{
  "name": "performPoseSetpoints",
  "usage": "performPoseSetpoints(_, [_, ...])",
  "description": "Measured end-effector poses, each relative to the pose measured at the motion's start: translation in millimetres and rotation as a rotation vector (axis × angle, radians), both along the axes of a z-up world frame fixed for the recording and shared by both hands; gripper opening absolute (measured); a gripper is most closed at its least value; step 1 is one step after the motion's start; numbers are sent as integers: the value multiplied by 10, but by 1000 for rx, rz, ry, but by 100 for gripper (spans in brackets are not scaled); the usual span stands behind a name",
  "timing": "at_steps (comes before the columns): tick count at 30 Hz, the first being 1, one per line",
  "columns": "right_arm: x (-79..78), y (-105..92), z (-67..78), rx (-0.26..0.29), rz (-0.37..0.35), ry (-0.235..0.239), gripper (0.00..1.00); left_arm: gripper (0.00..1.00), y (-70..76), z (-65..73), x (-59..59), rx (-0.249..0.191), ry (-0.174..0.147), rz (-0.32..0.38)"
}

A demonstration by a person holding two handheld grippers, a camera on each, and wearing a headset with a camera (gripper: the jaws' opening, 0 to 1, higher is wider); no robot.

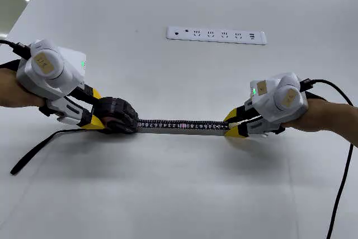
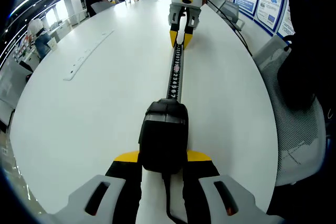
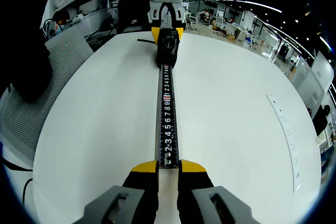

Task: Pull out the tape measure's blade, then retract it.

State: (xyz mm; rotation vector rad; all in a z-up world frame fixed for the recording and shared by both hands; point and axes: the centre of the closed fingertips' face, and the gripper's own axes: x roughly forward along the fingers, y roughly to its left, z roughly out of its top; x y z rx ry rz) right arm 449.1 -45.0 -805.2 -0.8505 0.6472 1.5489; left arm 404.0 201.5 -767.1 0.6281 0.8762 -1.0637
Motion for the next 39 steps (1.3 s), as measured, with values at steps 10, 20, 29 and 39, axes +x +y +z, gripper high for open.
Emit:
performPoseSetpoints(10, [17, -131, -2, -42, -4, -7, 9, 24, 8, -4, 2, 5, 2, 0])
performPoseSetpoints(20, [4, -223, -10, -58, -20, 3, 9, 24, 4, -9, 5, 12, 6, -3])
performPoseSetpoints(29, [7, -196, 2, -72, -21, 9, 10, 24, -14, -14, 5, 17, 5, -10])
performPoseSetpoints(39, [-2, -198, 10, -85, -12, 20, 11, 25, -12, -10, 6, 23, 3, -19])
